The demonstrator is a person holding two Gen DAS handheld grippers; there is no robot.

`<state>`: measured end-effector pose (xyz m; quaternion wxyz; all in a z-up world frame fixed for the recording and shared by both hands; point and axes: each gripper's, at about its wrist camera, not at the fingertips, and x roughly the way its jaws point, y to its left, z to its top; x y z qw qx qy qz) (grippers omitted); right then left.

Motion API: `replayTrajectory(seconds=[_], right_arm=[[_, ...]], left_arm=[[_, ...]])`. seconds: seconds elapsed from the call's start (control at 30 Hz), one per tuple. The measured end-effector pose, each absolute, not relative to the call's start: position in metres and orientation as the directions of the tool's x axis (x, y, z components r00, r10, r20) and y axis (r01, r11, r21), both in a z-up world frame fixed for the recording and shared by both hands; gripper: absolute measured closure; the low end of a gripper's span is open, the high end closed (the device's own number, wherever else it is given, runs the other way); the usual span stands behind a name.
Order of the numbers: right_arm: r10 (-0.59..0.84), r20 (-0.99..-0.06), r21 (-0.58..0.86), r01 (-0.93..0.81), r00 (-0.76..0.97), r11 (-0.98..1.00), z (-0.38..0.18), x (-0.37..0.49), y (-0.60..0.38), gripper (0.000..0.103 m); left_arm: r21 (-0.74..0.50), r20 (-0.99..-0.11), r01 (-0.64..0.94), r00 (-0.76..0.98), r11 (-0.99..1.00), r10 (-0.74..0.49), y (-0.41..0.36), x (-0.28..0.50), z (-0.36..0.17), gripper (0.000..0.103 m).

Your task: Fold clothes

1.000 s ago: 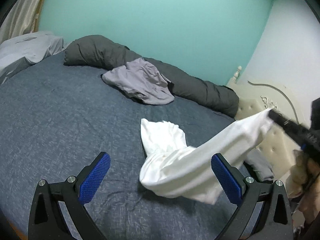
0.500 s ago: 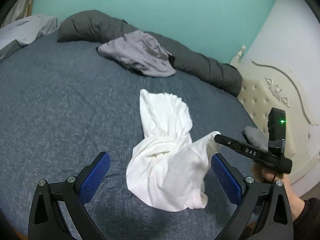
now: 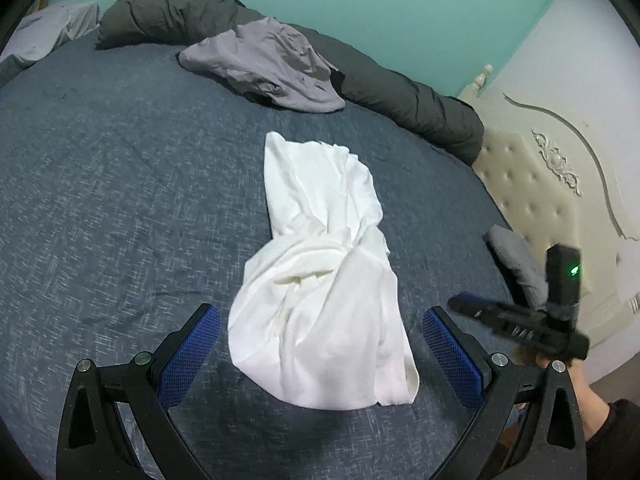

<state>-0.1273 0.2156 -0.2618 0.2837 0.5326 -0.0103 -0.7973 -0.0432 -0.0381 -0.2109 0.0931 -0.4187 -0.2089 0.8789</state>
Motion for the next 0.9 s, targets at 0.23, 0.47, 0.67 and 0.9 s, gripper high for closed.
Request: replayTrajectory(seconds=[0.23, 0.47, 0.67, 0.9], right_arm=[[-0.426, -0.889, 0.319, 0.437, -0.171, -0.841, -0.305, -0.113, 0.203, 0.053], [-0.398, -0.903, 0.287, 0.464, -0.16, -0.838, -0.313, -0.105, 0.2, 0.096], [-0.395, -0.873, 0.252, 0.43, -0.285, -0.867, -0.278, -0.113, 0.225, 0.102], [-0.373, -0.828, 0.197, 0.406, -0.419, -0.892, -0.235, -0.121, 0.261, 0.102]], left_arm=[[-0.427, -0.712, 0.014, -0.621, -0.904, 0.327, -0.038, -0.04, -0.211, 0.0], [-0.419, -0.717, 0.017, -0.619, -0.908, 0.32, -0.043, -0.037, -0.21, 0.0], [-0.415, -0.721, 0.003, -0.611, -0.91, 0.327, -0.036, -0.043, -0.213, 0.0], [-0.408, -0.725, -0.02, -0.6, -0.913, 0.337, -0.027, -0.052, -0.217, 0.0]])
